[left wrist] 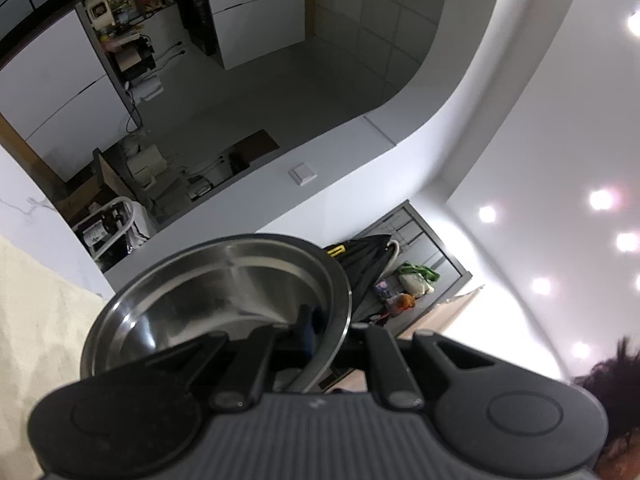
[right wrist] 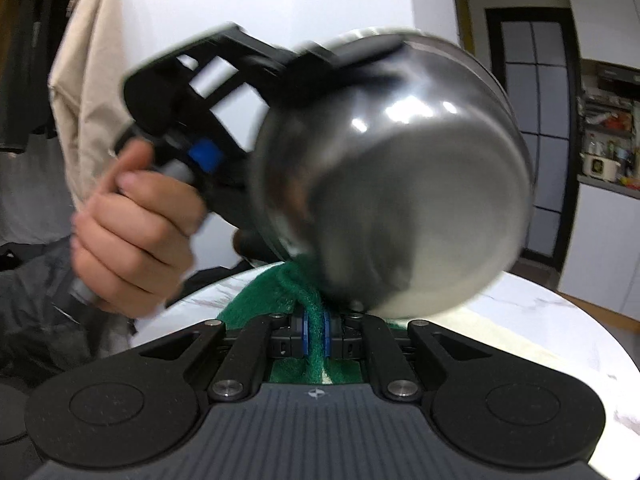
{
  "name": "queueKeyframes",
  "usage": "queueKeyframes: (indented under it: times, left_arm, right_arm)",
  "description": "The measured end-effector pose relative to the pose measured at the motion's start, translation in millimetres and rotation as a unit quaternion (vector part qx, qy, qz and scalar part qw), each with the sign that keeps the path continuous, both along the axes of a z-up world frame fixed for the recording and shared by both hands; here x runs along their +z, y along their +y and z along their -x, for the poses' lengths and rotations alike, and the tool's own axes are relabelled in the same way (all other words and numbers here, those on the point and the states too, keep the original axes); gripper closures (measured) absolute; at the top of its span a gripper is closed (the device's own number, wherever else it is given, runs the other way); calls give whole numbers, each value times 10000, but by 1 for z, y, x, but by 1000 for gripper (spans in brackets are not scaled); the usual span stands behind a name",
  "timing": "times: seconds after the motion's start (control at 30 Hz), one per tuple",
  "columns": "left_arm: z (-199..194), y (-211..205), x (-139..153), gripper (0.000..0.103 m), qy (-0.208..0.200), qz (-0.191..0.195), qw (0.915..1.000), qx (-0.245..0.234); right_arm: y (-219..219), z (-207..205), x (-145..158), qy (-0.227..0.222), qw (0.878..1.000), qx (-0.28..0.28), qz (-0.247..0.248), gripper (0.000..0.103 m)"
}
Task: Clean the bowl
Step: 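Rotate the upturned bowl with the left gripper while the right gripper keeps scrubbing its base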
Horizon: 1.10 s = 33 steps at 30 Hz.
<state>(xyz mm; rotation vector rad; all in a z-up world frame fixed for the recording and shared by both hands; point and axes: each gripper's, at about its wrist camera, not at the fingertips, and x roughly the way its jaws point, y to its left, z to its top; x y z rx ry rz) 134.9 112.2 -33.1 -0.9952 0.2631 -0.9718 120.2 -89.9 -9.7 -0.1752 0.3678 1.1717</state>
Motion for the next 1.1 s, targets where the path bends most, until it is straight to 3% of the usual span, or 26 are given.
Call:
queueKeyframes:
  times: [0.43, 0.9, 1.1]
  left_arm:
    - [2, 10, -6, 96, 47, 54, 9998, 184]
    - [-10, 15, -15, 96, 373, -27, 9984, 434]
    - [-12, 17, -16, 98, 470, -79, 9969, 619]
  right_arm:
    - [-17, -22, -4, 39, 9956, -931, -33, 95]
    - [-50, -23, 10, 101, 9832, -1362, -1214, 95]
    - [-51, -8, 14, -38, 9858, -895, -1417, 95]
